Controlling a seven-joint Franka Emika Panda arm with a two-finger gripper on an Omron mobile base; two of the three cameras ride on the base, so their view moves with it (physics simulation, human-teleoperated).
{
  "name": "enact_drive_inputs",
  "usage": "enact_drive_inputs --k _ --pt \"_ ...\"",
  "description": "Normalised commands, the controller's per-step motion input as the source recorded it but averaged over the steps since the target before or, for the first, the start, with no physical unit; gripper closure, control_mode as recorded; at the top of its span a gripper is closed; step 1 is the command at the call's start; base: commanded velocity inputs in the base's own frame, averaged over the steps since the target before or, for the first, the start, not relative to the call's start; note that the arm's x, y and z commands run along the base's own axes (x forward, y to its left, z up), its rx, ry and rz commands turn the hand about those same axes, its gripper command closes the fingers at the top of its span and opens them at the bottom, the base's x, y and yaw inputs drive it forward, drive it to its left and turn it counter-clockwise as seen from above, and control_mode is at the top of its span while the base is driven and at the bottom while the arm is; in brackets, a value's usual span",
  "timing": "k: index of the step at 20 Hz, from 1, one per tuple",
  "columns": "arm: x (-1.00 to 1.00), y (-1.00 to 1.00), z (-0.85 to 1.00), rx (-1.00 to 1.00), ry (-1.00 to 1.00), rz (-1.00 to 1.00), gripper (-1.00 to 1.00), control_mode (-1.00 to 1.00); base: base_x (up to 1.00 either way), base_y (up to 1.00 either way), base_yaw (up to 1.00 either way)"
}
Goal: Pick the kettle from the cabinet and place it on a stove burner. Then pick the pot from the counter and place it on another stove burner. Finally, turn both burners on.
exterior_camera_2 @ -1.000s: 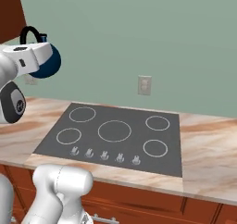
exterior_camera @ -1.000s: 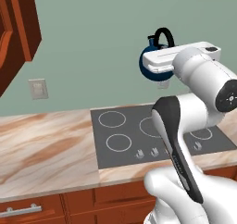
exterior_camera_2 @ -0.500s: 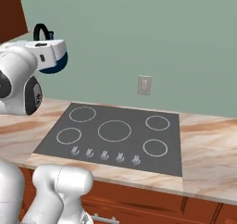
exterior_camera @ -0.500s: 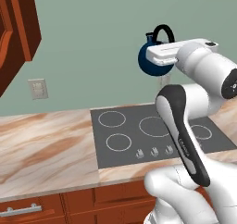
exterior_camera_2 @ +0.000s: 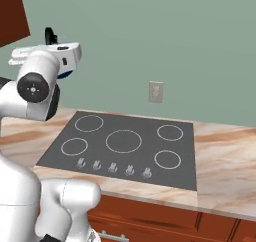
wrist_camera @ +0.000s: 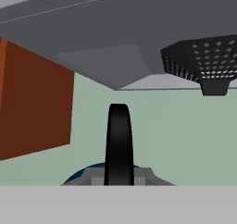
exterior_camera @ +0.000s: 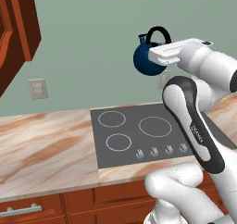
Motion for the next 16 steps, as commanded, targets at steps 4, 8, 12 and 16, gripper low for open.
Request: enact_drive_inputs --k 4,8,12,16 --pt "0.14 0.0 -0.19 0.0 0.0 0.2 1.0 -1.0 0.0 0.0 0.0" --pt "0.11 0.0 -0.22 0.0 0.0 0.19 1.0 -1.0 0.0 0.0 0.0" --pt "0.02 0.0 -0.25 -0.02 0.0 0.14 1.0 -1.0 0.0 0.0 0.0" --pt "0.0 0.0 -0.23 -0.02 0.0 0.08 1.0 -1.0 0.0 0.0 0.0"
